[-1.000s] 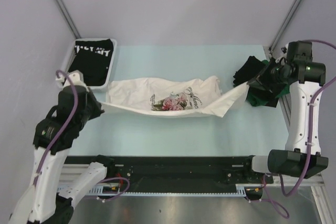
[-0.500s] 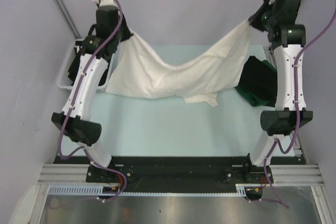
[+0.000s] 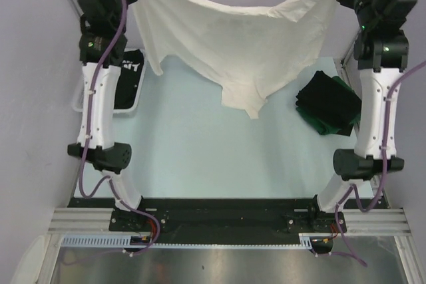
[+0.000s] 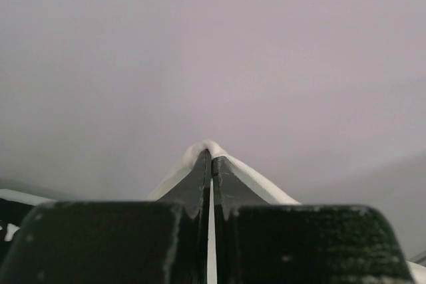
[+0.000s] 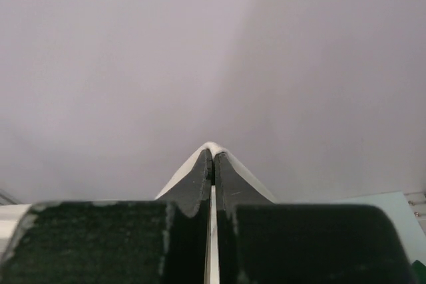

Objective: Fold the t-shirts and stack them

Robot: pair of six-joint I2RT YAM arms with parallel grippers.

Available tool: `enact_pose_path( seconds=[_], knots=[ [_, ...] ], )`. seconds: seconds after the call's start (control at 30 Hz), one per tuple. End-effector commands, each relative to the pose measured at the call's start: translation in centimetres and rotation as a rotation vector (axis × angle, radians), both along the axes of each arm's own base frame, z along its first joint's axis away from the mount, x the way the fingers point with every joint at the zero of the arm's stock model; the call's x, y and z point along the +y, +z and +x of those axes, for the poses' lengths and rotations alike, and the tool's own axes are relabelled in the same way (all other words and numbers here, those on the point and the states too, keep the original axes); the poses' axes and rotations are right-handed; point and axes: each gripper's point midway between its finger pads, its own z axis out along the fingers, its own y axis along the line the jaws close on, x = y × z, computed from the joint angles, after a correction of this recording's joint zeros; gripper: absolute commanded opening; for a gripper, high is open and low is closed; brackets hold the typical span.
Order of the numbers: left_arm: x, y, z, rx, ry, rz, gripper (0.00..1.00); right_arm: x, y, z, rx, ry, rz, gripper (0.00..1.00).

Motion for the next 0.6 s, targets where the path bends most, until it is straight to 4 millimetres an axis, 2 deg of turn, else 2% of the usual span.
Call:
enact_pose_path(
  seconds=[0.0,0.03,0.07,0.1,0.13,0.17,0.2,0.23,0.27,0.3,0.33,0.37,0.4,0.43,0.47,0.5,0.53,0.57],
  knots=[
    [4.6,10.6,-13.7,-0.269,0.053,-0.047,0.00,-0.1,11.3,-15.2,-0.335,-0.004,0.017,0.00],
    [5.6,11.8,-17.9,-0.305,0.073,-0.071,0.00,-0.2,9.5,-15.2,-0.267,-0.009,0.030,0.00],
    [5.8,11.3,-19.2,-0.297,0.072,-0.082,0.00,-0.7,8.7,-15.7,-0.235,-0.033,0.046,0.00],
    [5.6,7.5,-17.8,-0.201,0.073,-0.092,0.00,-0.8,8.4,-17.8,-0.217,-0.034,0.083,0.00],
    [5.5,7.7,-22.3,-0.234,0.058,-0.109,0.00,-1.0,4.6,-17.0,-0.084,-0.053,0.107,0.00],
    [5.3,3.4,-21.1,-0.131,0.082,-0.076,0.00,-1.0,2.6,-17.4,-0.023,-0.054,0.123,0.00],
    [5.6,3.2,-25.1,-0.161,0.063,-0.033,0.00,-1.1,1.3,-19.3,0.014,-0.061,0.152,0.00],
    [5.5,-0.3,-25.7,-0.058,0.051,-0.018,0.00,-0.9,-4.2,-18.7,0.189,-0.069,0.200,0.00],
    [5.1,-5.5,-25.2,0.072,0.037,-0.019,0.00,-0.8,-6.6,-19.3,0.260,-0.069,0.224,0.00],
    [5.8,-8.9,-28.4,0.150,0.034,0.001,0.00,-0.6,-8.0,-21.4,0.295,-0.067,0.249,0.00],
    [6.1,-12.1,-29.4,0.233,0.040,-0.003,0.00,-0.2,-11.9,-22.3,0.423,-0.071,0.298,0.00],
    [5.9,-17.3,-29.7,0.360,0.042,-0.040,0.00,0.1,-16.5,-22.3,0.556,-0.073,0.316,0.00],
    [6.3,-20.7,-32.7,0.439,0.032,-0.042,0.00,1.2,-19.4,-24.4,0.656,-0.031,0.336,0.00],
    [6.1,-23.3,-33.8,0.507,0.020,-0.071,0.00,1.6,-21.9,-25.2,0.745,-0.023,0.358,0.00],
    [5.3,-27.0,-34.6,0.605,-0.008,-0.114,0.00,2.0,-26.3,-25.9,0.886,-0.023,0.367,0.00],
    [5.5,-29.6,-36.8,0.671,-0.009,-0.127,0.00,2.6,-28.8,-27.6,1.003,-0.004,0.373,0.00],
    [5.5,-31.3,-37.7,0.717,-0.004,-0.158,0.00,2.6,-30.4,-28.5,1.061,-0.004,0.362,0.00],
    [5.0,-33.7,-38.3,0.780,-0.010,-0.193,0.00,2.7,-33.2,-29.3,1.152,-0.005,0.360,0.00]
  ],
)
